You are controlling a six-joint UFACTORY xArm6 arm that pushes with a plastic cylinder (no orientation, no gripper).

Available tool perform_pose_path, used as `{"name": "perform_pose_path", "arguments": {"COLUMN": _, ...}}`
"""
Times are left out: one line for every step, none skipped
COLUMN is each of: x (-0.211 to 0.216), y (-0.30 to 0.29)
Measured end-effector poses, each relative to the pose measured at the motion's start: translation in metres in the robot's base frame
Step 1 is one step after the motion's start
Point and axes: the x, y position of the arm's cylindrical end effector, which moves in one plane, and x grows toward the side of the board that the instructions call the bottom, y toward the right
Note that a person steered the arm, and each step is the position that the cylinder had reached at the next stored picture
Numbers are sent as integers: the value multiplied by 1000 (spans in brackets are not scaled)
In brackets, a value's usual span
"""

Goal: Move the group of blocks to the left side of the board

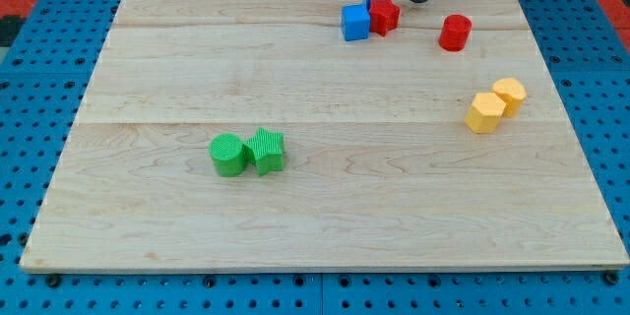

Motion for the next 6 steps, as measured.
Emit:
{"name": "perform_pose_path", "arguments": {"x": 7, "y": -81}}
{"name": "perform_pose_path", "arguments": {"x": 7, "y": -136}}
{"name": "perform_pose_path", "arguments": {"x": 8, "y": -114}}
{"name": "perform_pose_path", "arguments": {"x": -2, "y": -59}}
{"name": "perform_pose_path", "arguments": {"x": -8, "y": 0}}
{"name": "perform_pose_path", "arguments": {"x": 47, "y": -6}}
